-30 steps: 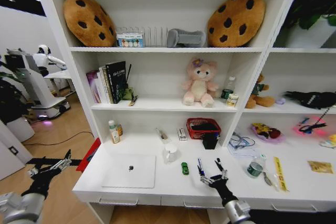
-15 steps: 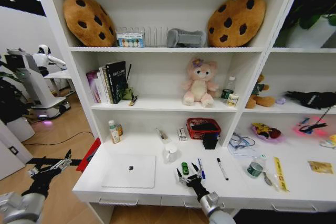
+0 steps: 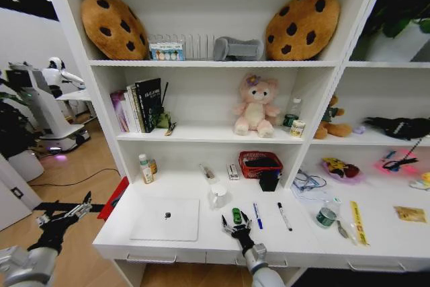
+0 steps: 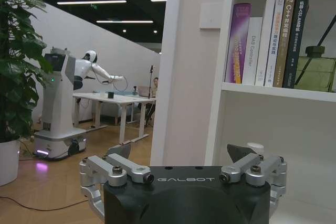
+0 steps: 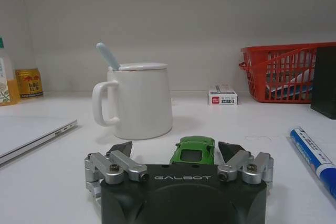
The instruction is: Organize the objects on the table.
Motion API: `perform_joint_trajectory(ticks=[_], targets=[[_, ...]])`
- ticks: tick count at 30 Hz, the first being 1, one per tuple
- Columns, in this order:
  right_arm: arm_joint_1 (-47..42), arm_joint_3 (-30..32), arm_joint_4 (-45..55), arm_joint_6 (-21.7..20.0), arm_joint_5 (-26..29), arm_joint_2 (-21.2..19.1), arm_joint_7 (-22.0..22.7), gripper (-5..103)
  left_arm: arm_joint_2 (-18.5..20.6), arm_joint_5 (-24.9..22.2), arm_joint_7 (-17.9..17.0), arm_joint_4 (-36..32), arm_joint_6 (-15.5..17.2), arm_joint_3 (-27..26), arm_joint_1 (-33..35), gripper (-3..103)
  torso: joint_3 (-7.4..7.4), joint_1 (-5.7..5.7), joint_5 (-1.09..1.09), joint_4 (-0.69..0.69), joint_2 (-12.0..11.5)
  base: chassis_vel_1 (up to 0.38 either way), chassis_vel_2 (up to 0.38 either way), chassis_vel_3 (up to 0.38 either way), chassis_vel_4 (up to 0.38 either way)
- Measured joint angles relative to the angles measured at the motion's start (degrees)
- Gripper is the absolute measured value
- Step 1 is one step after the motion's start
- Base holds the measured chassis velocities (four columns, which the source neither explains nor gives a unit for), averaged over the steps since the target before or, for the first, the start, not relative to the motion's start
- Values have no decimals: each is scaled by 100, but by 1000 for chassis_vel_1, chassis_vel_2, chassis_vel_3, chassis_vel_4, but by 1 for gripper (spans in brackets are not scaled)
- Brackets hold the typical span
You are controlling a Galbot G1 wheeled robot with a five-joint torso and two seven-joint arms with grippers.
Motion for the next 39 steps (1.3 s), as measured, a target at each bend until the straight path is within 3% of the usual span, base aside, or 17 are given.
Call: perform_joint_trajectory(ticks=[1,4,8,11,13,15,24,31,34,35,39], targets=[[0,0,0,0,0,0,0,93,0,0,0,0,0,0,0,100,0,0,0,0,0,0,0,0,0],[-50,72,35,-5,-30,-3,33,78,0,0,0,0,0,0,0,100,0,0,1,0,0,0,0,0,0],[-72,110,61,-9,-33,-27,49,66,0,0,0,0,0,0,0,100,0,0,1,0,0,0,0,0,0],[-91,147,100,-21,-20,-77,74,49,0,0,0,0,1,0,0,100,1,0,2,0,0,0,0,0,0],[-96,154,119,-24,-15,-89,81,49,0,0,0,0,1,0,0,100,1,0,2,0,0,0,0,0,0],[-112,190,158,-30,-5,-142,90,35,1,0,0,0,2,0,0,100,1,0,2,0,0,0,0,0,0],[-257,353,464,-24,-55,-290,141,35,1,0,0,0,2,0,0,100,1,0,3,1,-1,0,0,0,0],[-910,961,1666,-146,101,-654,174,35,1,1,-1,0,3,0,0,100,0,0,3,-1,0,0,0,0,0],[-1304,1468,2732,-345,588,-1165,134,35,2,1,-1,0,3,1,0,100,0,0,1,-2,0,0,0,0,0],[-1304,1468,2732,-345,588,-1165,134,35,2,1,-1,0,3,1,0,100,0,0,1,-2,0,0,0,0,0],[-827,1970,3370,-839,1695,-1904,119,35,1,1,-1,0,4,1,0,100,0,0,3,0,0,0,0,0,0]])
